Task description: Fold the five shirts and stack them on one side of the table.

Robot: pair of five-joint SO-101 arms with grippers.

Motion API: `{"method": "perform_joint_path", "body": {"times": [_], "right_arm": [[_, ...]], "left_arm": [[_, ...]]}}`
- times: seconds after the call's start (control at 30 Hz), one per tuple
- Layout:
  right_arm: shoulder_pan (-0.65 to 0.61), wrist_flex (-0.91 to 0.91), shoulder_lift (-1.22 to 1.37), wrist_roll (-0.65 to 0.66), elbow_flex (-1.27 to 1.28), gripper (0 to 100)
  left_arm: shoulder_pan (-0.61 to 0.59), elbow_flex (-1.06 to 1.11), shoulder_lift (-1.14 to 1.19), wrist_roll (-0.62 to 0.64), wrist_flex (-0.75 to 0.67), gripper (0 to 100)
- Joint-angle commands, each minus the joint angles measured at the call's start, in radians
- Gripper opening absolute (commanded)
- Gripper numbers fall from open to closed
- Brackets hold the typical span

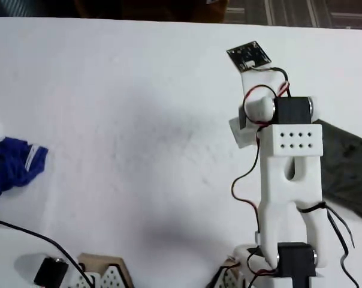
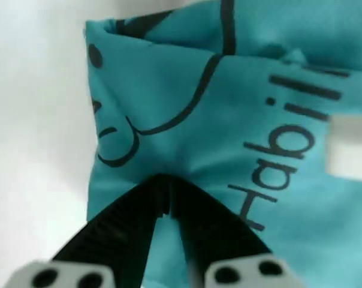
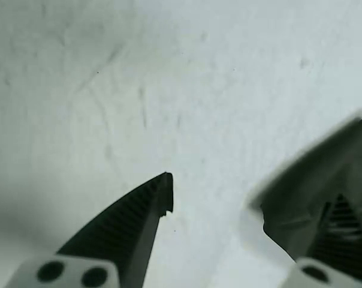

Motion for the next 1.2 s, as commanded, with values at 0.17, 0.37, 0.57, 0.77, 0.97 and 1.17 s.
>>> {"method": "perform_joint_path", "body": {"times": [0.17, 0.37, 0.57, 0.77, 0.97, 1.17], "right_arm": [[0.002, -0.013, -0.044, -0.003, -0.011, 38.0], [0.002, -0.013, -0.044, -0.003, -0.011, 38.0], [-0.007, -0.013, -0.038, -0.003, -0.011, 38.0], [-0.007, -0.015, -0.038, -0.003, -0.012, 38.0], [-0.007, -0.015, -0.045, -0.003, -0.012, 38.0], [-0.001, -0.013, -0.045, -0.003, -0.012, 38.0]], "left_arm": [[0.008, -0.194, -0.011, 0.017, 0.133, 3], [-0.078, -0.232, -0.009, 0.017, 0.138, 9], [-0.195, -0.114, -0.008, 0.012, 0.133, 24], [-0.144, 0.142, -0.006, 0.018, -0.025, 24], [0.021, 0.323, -0.008, 0.018, -0.166, 24], [0.117, 0.338, -0.012, 0.025, -0.157, 2]]}}
